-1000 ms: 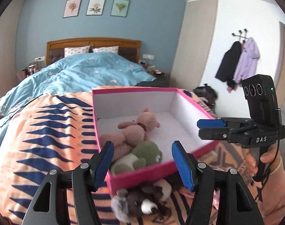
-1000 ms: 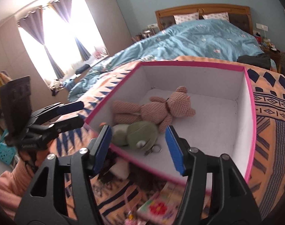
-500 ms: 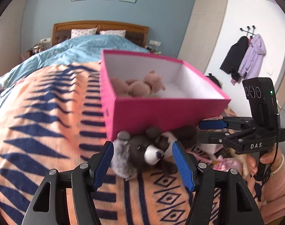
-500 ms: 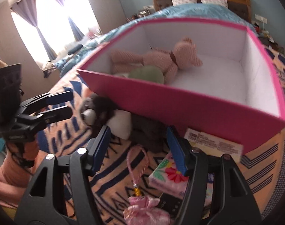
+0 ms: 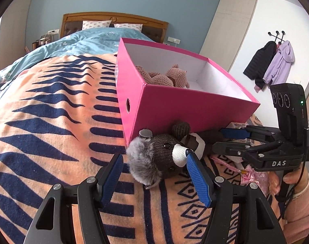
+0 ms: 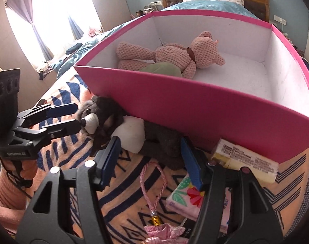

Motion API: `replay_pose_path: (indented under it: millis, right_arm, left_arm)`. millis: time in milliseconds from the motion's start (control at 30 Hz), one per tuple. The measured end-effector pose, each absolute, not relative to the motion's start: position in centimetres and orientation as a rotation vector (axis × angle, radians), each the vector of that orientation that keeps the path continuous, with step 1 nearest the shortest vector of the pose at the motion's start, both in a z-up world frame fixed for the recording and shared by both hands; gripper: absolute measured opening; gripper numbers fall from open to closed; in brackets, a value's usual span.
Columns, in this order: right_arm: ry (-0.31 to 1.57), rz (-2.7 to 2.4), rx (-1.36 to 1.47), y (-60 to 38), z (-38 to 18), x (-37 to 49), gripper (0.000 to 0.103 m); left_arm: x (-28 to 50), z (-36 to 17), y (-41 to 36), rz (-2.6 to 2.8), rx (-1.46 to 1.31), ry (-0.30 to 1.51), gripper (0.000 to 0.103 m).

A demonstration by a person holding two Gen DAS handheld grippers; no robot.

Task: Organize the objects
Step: 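Grasp the dark grey raccoon plush with the left gripper and lift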

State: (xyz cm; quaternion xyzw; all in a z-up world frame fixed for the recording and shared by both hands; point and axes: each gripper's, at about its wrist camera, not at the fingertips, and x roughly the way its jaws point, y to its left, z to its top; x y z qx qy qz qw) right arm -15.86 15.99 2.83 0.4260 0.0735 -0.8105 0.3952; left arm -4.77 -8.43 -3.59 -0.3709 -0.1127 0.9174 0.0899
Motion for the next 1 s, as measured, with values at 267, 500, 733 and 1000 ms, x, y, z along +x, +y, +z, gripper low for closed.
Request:
replay_pose_path:
  millis: [267,500,733,1000]
  right_arm:
    - [0.145,-2.084,1.145,16.7,1.8,-16.6,0.050]
    - [0.092,-2.101,1.127,17.3,1.7,-16.9,0.044]
    - [0.073,-2.082,1.119,18.5,1.8,-16.8,0.023]
    - [0.095,-2.066,1.020,19.7,4.1,-14.3,0.022]
  left_arm:
    - [-4.9,-3.6,-8.4,2.712,-1.112,-0.335,0.066]
    - [-5.2,-3.8,-7.7,2.684,-1.123,-0.312,0.066]
    - [-4.9,-3.8,-7.1,2.673,-1.122,-0.304,0.063]
    - [-3.9,-3.1,-6.8,2.665,-1.080,-0.357,0.053]
